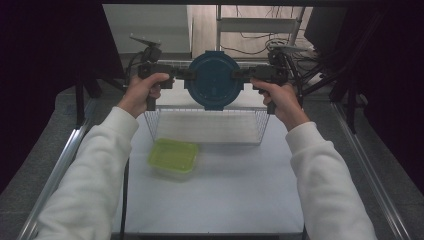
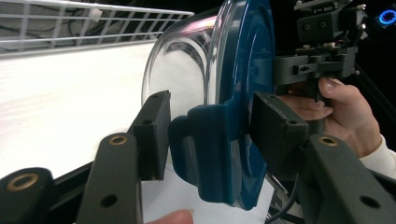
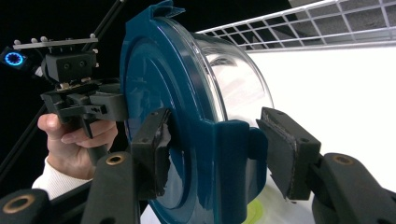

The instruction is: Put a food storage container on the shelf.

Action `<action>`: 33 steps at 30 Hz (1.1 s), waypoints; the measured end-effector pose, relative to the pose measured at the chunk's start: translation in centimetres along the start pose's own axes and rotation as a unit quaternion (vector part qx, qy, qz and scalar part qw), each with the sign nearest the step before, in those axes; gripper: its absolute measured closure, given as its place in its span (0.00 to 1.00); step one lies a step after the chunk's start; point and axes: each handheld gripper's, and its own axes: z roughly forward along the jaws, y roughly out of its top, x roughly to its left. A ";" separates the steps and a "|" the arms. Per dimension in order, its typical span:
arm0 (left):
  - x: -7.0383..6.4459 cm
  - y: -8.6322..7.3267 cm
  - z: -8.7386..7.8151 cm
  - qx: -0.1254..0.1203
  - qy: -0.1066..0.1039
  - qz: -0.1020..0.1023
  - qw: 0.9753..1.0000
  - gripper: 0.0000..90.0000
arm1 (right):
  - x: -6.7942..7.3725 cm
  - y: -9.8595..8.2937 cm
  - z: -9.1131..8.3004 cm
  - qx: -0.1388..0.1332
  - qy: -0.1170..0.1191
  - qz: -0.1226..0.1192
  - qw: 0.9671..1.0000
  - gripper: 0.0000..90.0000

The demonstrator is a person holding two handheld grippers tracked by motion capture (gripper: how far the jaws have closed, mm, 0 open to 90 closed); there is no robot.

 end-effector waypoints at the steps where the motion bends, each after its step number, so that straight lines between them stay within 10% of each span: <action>1: 0.4 0.2 0.1 0.005 0.001 0.000 1.000 0.55 | -0.2 0.2 0.3 0.001 -0.002 0.000 1.000 0.49; 9: 3.0 0.4 0.8 0.022 0.007 -0.024 0.999 0.54 | -2.0 1.1 2.5 0.022 -0.006 0.028 0.999 0.49; 33: 6.5 0.6 2.9 -0.030 0.005 -0.117 0.993 0.48 | -4.4 1.8 4.9 -0.008 -0.044 0.126 0.991 0.45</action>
